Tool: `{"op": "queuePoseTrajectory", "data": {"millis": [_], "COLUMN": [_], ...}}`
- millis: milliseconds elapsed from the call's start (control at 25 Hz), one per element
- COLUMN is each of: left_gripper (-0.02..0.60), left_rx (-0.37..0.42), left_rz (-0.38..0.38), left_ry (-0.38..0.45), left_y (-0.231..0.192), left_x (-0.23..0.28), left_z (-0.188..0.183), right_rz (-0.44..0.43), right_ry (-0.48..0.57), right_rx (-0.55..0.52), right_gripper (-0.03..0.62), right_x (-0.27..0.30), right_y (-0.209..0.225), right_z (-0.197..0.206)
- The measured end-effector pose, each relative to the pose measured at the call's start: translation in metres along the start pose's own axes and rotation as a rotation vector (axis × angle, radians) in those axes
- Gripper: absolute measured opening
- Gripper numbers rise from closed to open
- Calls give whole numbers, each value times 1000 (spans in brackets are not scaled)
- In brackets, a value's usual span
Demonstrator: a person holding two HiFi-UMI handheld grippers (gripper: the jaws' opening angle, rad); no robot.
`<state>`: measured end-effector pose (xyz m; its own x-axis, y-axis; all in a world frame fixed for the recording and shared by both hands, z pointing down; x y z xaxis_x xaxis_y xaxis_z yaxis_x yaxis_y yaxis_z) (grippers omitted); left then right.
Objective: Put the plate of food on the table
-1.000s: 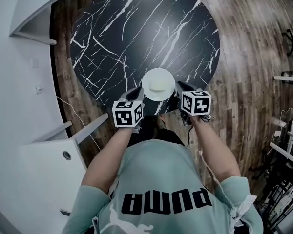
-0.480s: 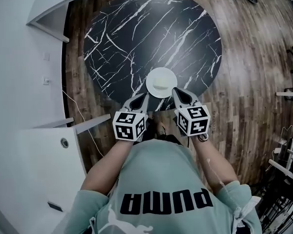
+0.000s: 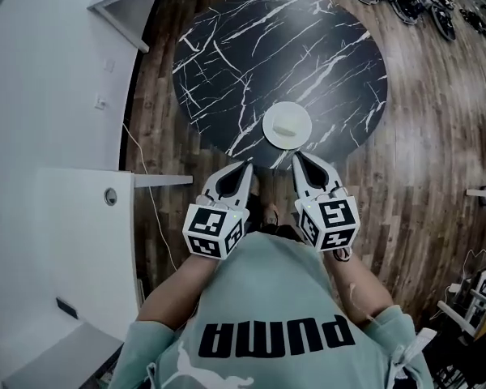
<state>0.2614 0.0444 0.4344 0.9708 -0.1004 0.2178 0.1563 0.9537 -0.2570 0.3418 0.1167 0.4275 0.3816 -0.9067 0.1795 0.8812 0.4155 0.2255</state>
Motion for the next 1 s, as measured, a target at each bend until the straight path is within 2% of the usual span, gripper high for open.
{"op": "queuePoseTrajectory", "data": {"millis": [160, 480, 800, 1000], "left_gripper": [6, 6, 6, 6], "left_rx": [33, 60, 117, 125], "left_rz": [-36, -114, -145, -164], "left_ry": [55, 99, 140, 165], "left_y": [5, -6, -17, -23], "left_x": [-32, -93, -164, -214], "left_z": [-11, -18, -29, -27], "right_rz": [-50, -144, -198, -208], "right_ry": [25, 29, 39, 35], "right_rx": [-42, -77, -106, -118], "right_gripper": [9, 9, 9, 9], "right_x": [-11, -20, -37, -58], "right_y": [-26, -82, -156, -200], "right_z": [-8, -10, -7, 1]}}
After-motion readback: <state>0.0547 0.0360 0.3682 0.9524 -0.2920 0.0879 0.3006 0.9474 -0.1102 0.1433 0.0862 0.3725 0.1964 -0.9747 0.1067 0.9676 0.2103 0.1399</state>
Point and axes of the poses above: the fingertips, and each gripper's own axes: x forward along the fingers, y to its right, z out of its underside, the point moved 1 cm from there along -x, backward along the fingers, and after that the axes turned 15 degrees about y, right-handed, at the moved point
